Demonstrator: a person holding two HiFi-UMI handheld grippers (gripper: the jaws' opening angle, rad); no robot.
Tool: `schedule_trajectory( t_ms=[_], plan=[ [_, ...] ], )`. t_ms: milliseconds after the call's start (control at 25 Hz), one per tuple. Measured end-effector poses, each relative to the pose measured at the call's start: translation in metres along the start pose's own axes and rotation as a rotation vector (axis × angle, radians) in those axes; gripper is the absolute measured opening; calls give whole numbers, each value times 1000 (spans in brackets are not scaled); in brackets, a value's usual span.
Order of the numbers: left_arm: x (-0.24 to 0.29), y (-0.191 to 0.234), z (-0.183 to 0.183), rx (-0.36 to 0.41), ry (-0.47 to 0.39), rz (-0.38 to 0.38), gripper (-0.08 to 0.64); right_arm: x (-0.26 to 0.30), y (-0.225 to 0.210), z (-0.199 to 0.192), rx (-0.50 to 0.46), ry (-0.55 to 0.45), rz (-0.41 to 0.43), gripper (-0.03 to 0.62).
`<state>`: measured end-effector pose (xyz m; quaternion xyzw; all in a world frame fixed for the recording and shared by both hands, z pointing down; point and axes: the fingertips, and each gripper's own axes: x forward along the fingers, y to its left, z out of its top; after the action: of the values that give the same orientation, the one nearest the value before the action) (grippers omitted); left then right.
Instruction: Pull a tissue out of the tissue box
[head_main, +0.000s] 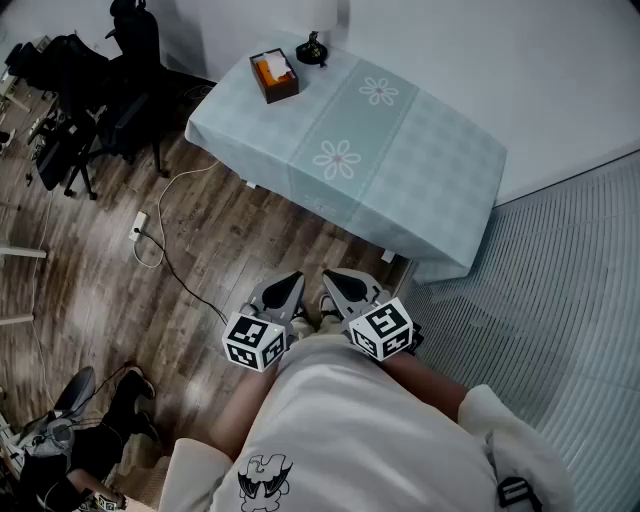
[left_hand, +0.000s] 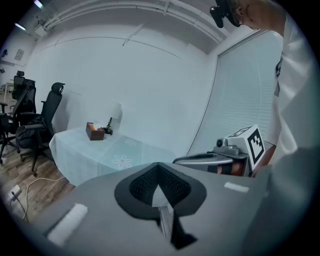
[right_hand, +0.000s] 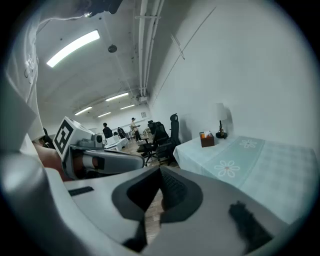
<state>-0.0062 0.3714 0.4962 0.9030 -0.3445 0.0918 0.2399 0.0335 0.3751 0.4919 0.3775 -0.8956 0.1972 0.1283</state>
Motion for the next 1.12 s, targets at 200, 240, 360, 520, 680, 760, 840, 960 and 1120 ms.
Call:
schedule_trajectory(
  t_ms=[200, 240, 360, 520, 680, 760, 840, 960, 1120],
  plan=[
    [4, 9, 3, -10, -1, 6, 6, 10, 0, 2, -16, 9, 25, 12],
    [4, 10, 3, -12, -1, 6, 6, 11, 1, 3, -19, 10, 29, 12],
    [2, 14, 5, -20, -2, 2, 6, 15, 4, 5, -20, 13, 30, 12],
    [1, 19, 7, -21, 0, -7, 6, 22, 3, 8, 12, 5, 33, 12],
    [-2, 31, 9, -30, -5, -8, 6, 35, 7, 6, 28, 19, 41, 12],
    [-5, 37, 10, -30, -11, -11, 6, 42, 10, 6, 31, 25, 35, 14],
    [-9, 43, 10, -28, -17, -18, 6, 48, 13, 6, 32, 28, 24, 14],
    [-13, 53, 6, -42, -23, -29, 6, 58, 16, 1, 43, 37, -3, 14],
    [-19, 67, 2, -64, -25, -36, 6, 69, 16, -6, 72, 56, -33, 14]
  ],
)
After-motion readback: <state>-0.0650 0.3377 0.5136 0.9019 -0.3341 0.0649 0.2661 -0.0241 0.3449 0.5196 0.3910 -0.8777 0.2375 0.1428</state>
